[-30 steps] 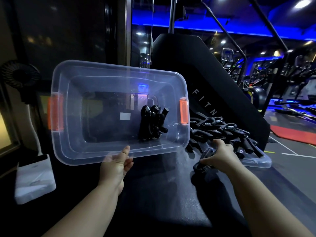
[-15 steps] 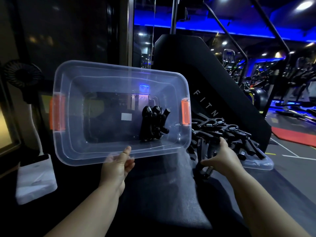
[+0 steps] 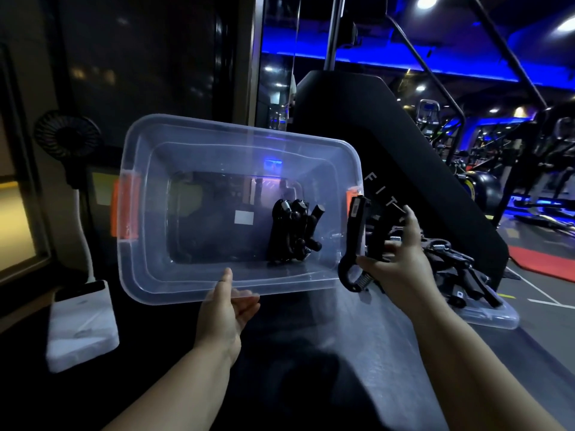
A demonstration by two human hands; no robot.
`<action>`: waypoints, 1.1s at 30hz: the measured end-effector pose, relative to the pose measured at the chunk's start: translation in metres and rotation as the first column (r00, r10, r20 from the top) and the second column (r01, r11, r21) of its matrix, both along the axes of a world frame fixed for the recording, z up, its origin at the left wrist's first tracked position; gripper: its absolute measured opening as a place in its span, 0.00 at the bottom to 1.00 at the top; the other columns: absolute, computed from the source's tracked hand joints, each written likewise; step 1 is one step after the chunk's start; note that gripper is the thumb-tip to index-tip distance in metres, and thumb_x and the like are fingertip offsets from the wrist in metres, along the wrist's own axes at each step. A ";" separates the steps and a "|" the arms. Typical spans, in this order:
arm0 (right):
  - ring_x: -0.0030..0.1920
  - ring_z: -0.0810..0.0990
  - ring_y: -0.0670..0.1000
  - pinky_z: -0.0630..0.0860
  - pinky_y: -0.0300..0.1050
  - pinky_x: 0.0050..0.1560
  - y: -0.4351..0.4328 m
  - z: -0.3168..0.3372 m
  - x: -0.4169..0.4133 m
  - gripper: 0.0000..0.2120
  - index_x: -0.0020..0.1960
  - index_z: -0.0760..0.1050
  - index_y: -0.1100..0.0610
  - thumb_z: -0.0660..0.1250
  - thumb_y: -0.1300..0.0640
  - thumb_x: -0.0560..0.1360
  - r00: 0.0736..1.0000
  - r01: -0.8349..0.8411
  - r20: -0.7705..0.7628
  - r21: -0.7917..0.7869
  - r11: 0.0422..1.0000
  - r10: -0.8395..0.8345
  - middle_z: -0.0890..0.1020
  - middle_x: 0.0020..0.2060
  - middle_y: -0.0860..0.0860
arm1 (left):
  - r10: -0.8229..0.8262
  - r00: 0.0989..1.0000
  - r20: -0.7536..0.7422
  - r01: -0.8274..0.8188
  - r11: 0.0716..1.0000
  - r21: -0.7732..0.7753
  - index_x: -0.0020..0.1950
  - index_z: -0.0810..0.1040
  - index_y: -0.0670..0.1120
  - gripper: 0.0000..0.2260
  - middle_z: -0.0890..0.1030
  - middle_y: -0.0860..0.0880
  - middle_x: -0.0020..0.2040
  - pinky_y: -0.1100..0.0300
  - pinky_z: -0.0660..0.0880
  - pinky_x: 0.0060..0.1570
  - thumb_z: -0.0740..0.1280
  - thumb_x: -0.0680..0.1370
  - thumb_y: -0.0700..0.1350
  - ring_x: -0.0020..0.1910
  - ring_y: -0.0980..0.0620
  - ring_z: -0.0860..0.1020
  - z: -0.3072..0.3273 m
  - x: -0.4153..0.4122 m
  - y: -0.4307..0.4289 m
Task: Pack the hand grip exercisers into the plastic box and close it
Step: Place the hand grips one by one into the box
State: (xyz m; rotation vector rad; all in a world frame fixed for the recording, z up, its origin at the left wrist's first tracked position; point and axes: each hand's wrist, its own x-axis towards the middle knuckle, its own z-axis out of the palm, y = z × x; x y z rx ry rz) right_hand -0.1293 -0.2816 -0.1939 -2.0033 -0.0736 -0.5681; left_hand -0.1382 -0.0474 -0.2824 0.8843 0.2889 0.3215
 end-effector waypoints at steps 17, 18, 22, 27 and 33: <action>0.34 0.73 0.49 0.68 0.40 0.35 0.108 -0.012 0.091 0.19 0.59 0.72 0.54 0.64 0.63 0.68 0.969 -0.097 -0.232 -0.063 0.993 0.080 0.78 0.36 0.48 | 0.063 0.998 -0.031 -0.062 0.997 0.039 0.48 0.74 0.46 0.09 0.79 0.44 0.36 0.56 0.76 0.41 0.62 0.80 0.51 0.37 0.48 0.79 0.005 0.000 0.000; 0.36 0.75 0.51 0.68 0.41 0.36 0.112 -0.014 0.095 0.21 0.61 0.72 0.55 0.64 0.63 0.68 0.968 -0.099 -0.237 -0.085 0.991 0.077 0.79 0.38 0.50 | 0.069 0.997 -0.032 -0.067 0.997 0.035 0.47 0.74 0.46 0.08 0.79 0.44 0.35 0.55 0.76 0.41 0.63 0.79 0.50 0.37 0.48 0.79 0.005 0.000 0.001; 0.51 0.77 0.56 0.69 0.40 0.43 0.123 -0.019 0.107 0.26 0.69 0.68 0.53 0.63 0.62 0.72 0.956 -0.077 -0.292 -0.196 0.978 0.017 0.78 0.58 0.56 | 0.053 0.998 -0.041 -0.053 0.999 -0.002 0.47 0.74 0.44 0.08 0.80 0.44 0.32 0.55 0.78 0.40 0.65 0.78 0.48 0.37 0.47 0.79 0.005 -0.002 0.003; 0.51 0.77 0.58 0.70 0.42 0.44 0.130 -0.020 0.117 0.19 0.62 0.73 0.55 0.66 0.60 0.71 0.946 0.006 -0.311 -0.262 0.965 -0.090 0.78 0.56 0.56 | -0.012 0.997 -0.079 0.009 0.999 -0.040 0.48 0.75 0.42 0.08 0.80 0.43 0.33 0.55 0.80 0.41 0.66 0.78 0.47 0.37 0.47 0.80 0.009 -0.007 0.005; 0.50 0.78 0.60 0.70 0.44 0.41 0.142 -0.015 0.126 0.13 0.53 0.72 0.58 0.69 0.62 0.70 0.951 0.052 -0.251 -0.451 0.891 -0.182 0.80 0.50 0.57 | -0.109 0.985 -0.135 0.098 0.992 -0.080 0.51 0.76 0.36 0.15 0.81 0.41 0.36 0.55 0.79 0.39 0.68 0.76 0.48 0.37 0.46 0.81 0.010 -0.013 0.023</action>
